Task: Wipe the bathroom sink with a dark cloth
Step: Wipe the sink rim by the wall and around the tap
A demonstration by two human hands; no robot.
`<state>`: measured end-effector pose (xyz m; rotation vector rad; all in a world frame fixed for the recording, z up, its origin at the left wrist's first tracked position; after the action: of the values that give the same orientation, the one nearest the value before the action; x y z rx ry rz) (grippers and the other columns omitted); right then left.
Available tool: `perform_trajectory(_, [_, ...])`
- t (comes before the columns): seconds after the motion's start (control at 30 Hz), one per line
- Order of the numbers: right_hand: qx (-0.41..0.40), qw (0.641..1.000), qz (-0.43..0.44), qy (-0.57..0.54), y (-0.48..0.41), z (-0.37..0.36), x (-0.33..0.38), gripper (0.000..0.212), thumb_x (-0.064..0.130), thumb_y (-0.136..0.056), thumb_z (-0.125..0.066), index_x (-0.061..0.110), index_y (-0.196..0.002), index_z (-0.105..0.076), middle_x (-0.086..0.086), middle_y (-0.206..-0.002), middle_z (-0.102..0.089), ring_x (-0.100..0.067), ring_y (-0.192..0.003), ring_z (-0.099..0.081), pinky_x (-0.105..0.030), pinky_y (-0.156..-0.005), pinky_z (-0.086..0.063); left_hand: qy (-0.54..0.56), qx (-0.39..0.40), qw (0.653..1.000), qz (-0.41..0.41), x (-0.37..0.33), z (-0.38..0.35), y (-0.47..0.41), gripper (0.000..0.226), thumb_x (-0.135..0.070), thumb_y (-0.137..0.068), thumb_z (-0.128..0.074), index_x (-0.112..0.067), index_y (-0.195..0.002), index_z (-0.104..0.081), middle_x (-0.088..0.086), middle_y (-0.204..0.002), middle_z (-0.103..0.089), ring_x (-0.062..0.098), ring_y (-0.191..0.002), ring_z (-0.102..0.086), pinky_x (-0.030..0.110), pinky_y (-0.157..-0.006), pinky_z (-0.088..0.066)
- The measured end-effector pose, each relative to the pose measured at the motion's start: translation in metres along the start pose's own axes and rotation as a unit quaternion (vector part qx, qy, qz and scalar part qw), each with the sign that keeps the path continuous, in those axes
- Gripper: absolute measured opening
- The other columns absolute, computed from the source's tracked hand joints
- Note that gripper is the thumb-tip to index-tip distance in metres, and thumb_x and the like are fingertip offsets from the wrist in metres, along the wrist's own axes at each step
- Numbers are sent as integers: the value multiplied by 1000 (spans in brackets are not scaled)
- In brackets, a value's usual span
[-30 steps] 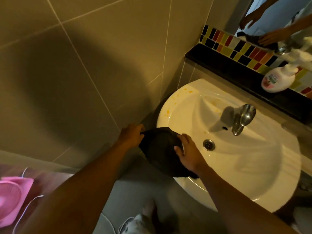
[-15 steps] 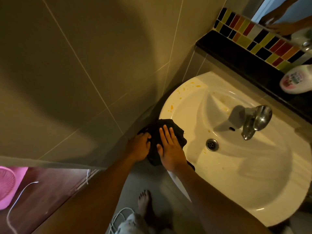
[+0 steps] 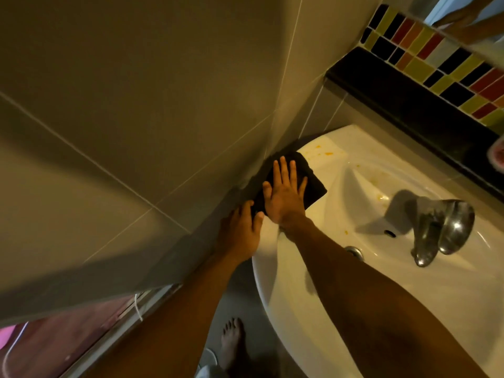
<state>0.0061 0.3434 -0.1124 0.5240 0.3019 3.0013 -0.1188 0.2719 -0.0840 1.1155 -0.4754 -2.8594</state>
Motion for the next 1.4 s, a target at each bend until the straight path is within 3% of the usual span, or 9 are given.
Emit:
perform_trajectory(0.2, [-9, 1000, 29, 7, -43, 28, -27, 60, 45, -100, -19, 19, -152, -6, -2, -162, -2, -21, -148, 10, -41, -116, 12, 9, -45, 999, 14, -38, -17, -15, 67, -38, -98, -43, -15, -152, -10, 13, -156, -23, 28, -136, -34, 28, -104, -24])
perform_trajectory(0.27, [-9, 1000, 29, -3, -60, 38, -42, 59, 45, -100, -19, 20, -152, -8, 0, -162, -3, -20, -148, 10, -40, -117, 7, -13, -89, 996, 13, -43, -20, -18, 69, -39, -97, -47, -10, -151, -17, 18, -152, -31, 34, -129, -44, 32, -102, -31])
perform_trajectory(0.33, [-14, 1000, 6, -5, -80, 47, -64, 58, 45, -100, -18, 22, -152, -9, 0, -162, -3, -19, -148, 10, -41, -118, 3, -34, -105, 994, 13, -40, -26, -23, 68, -45, -93, -47, -7, -147, -31, 21, -140, -49, 39, -110, -61, 40, -85, -51])
perform_trajectory(0.63, [-124, 981, -147, 30, -99, 73, -121, 55, 43, -100, -15, 24, -151, -12, -2, -162, -6, -24, -149, 3, -49, -120, 1, -42, -67, 996, 37, -30, -41, -33, 70, -54, -94, -37, -19, -151, -14, 14, -143, -43, 33, -112, -57, 41, -86, -48])
perform_trajectory(0.8, [-72, 994, 46, 61, -45, 34, -44, 57, 52, -96, -16, 32, -148, -22, 1, -161, -13, -25, -149, 3, -48, -117, 10, -54, -74, 995, 33, -30, -43, -35, 71, -57, -92, -40, -15, -148, -28, 16, -136, -52, 34, -104, -63, 39, -78, -49])
perform_trajectory(0.93, [-16, 989, 127, 78, -49, 47, -60, 60, 59, -95, -18, 34, -149, -15, 4, -161, -10, -21, -149, 7, -46, -119, 7, -52, -83, 995, 20, -32, -41, -34, 68, -50, -90, -52, -12, -144, -37, 19, -130, -56, 38, -97, -64, 39, -72, -51])
perform_trajectory(1.07, [-38, 995, -12, 87, -76, 74, -113, 65, 59, -95, -15, 30, -151, -4, 1, -162, 1, -22, -148, 10, -42, -119, 8, -73, -90, 993, 5, -33, -39, -33, 71, -55, -88, -48, -6, -139, -44, 22, -117, -64, 39, -86, -68, 39, -64, -55])
perform_trajectory(1.23, [-23, 989, -106, 100, -64, 93, -171, 64, 56, -96, -9, 26, -151, 5, 0, -162, 8, -22, -147, 12, -42, -121, 5, -69, -41, 996, 45, -33, -39, -33, 75, -56, -93, -41, -15, -151, -16, 16, -147, -40, 42, -119, -52, 47, -94, -45])
perform_trajectory(1.4, [-39, 984, -145, 91, -12, 76, -179, 61, 44, -100, -16, 20, -151, 8, -4, -160, 15, -24, -146, 15, -43, -121, 3, -71, -26, 996, 53, -33, -37, -31, 75, -56, -93, -37, -18, -151, -10, 15, -151, -33, 40, -130, -43, 49, -103, -39])
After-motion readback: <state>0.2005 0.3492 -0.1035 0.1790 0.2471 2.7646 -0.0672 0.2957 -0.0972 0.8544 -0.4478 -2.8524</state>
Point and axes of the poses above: each hand's wrist, its own y-axis away from the middle knuckle, its own z-axis out of the back of the hand, x = y × z, the point moved 4 cm from there along -y, towards the middle knuckle
